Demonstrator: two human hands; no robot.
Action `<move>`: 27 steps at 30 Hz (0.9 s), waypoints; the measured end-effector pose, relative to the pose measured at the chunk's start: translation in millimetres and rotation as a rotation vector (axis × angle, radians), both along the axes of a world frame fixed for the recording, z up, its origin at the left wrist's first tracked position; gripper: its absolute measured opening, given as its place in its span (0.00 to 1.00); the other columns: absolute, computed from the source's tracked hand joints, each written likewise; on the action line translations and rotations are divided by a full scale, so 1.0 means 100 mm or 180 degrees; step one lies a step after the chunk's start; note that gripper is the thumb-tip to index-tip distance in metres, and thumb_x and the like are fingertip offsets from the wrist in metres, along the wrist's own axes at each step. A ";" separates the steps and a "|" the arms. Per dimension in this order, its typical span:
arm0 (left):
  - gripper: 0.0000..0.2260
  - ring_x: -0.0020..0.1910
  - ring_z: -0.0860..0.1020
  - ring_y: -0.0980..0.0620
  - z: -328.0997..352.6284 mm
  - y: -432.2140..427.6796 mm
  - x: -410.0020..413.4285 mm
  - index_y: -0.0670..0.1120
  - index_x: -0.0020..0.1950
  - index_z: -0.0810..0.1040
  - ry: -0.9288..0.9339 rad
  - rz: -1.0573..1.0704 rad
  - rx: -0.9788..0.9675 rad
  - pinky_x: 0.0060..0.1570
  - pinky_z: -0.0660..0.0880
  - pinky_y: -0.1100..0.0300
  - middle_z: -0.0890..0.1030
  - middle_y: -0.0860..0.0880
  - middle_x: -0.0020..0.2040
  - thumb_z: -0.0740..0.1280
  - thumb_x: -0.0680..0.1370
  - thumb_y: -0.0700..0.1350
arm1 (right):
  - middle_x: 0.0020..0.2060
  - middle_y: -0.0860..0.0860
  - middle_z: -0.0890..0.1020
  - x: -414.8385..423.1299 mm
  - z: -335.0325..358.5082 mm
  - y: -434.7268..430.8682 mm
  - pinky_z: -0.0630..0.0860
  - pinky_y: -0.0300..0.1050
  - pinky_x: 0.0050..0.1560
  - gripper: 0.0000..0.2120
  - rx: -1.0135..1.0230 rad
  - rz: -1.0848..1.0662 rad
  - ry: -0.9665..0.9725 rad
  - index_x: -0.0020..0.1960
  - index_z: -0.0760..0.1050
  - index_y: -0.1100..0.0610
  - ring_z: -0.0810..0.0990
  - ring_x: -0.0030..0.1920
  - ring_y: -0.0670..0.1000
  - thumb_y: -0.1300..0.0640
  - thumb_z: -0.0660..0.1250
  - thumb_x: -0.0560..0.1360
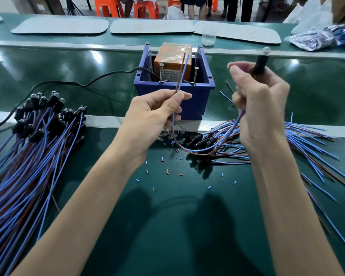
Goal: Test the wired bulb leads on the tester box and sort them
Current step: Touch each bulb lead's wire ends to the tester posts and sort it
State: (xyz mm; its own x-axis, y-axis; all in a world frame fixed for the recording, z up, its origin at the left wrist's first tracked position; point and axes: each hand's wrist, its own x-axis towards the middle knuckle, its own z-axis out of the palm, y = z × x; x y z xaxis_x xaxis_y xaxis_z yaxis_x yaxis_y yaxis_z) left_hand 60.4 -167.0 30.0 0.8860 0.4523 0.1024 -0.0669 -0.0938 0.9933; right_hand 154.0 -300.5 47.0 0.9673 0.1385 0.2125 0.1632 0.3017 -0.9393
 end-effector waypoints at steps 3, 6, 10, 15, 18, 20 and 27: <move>0.06 0.32 0.76 0.61 0.01 0.00 0.00 0.52 0.45 0.83 -0.0128 0.0002 -0.0162 0.37 0.72 0.70 0.78 0.58 0.31 0.67 0.78 0.45 | 0.34 0.49 0.76 -0.04 0.04 0.02 0.62 0.34 0.26 0.06 0.0753 0.0094 -0.0267 0.45 0.80 0.59 0.64 0.27 0.43 0.63 0.65 0.77; 0.05 0.32 0.76 0.61 0.02 -0.01 -0.01 0.51 0.45 0.83 -0.0252 0.0088 -0.0274 0.36 0.71 0.71 0.80 0.59 0.32 0.67 0.77 0.45 | 0.30 0.47 0.68 -0.05 0.03 0.03 0.60 0.37 0.25 0.14 0.0641 0.0322 -0.0335 0.53 0.77 0.53 0.62 0.26 0.45 0.51 0.54 0.83; 0.03 0.32 0.78 0.61 0.04 -0.01 -0.01 0.49 0.45 0.82 -0.0287 0.0203 -0.0484 0.36 0.73 0.70 0.80 0.57 0.33 0.70 0.74 0.45 | 0.22 0.44 0.61 -0.06 0.01 0.03 0.57 0.34 0.23 0.14 0.0103 0.0361 0.0019 0.42 0.81 0.58 0.56 0.23 0.43 0.51 0.62 0.80; 0.03 0.33 0.81 0.59 0.05 -0.04 -0.01 0.47 0.42 0.77 -0.0390 0.0090 -0.0620 0.38 0.74 0.70 0.77 0.57 0.28 0.71 0.73 0.44 | 0.19 0.44 0.60 -0.05 0.00 0.00 0.54 0.35 0.22 0.14 -0.0292 0.0922 -0.0074 0.35 0.81 0.59 0.53 0.23 0.46 0.55 0.67 0.77; 0.08 0.34 0.81 0.57 0.05 -0.08 -0.01 0.47 0.40 0.76 -0.0444 0.0012 -0.0612 0.43 0.75 0.65 0.77 0.57 0.27 0.71 0.66 0.48 | 0.21 0.45 0.67 -0.07 -0.04 0.01 0.56 0.32 0.21 0.09 -0.0834 0.1405 -0.0158 0.36 0.83 0.56 0.59 0.23 0.44 0.53 0.70 0.72; 0.09 0.33 0.80 0.56 0.04 -0.10 -0.02 0.46 0.40 0.75 -0.0457 -0.0001 -0.0640 0.43 0.75 0.63 0.77 0.56 0.27 0.71 0.65 0.48 | 0.25 0.48 0.77 -0.10 -0.05 0.02 0.62 0.28 0.22 0.04 -0.1018 0.1633 -0.0182 0.37 0.84 0.55 0.70 0.24 0.42 0.56 0.73 0.69; 0.07 0.27 0.77 0.59 0.08 -0.08 0.00 0.43 0.38 0.74 -0.0420 -0.0162 -0.1619 0.32 0.75 0.68 0.78 0.52 0.28 0.70 0.66 0.44 | 0.27 0.47 0.81 -0.13 -0.05 0.03 0.65 0.24 0.24 0.04 -0.1015 0.1876 -0.0292 0.39 0.79 0.62 0.73 0.21 0.39 0.66 0.74 0.67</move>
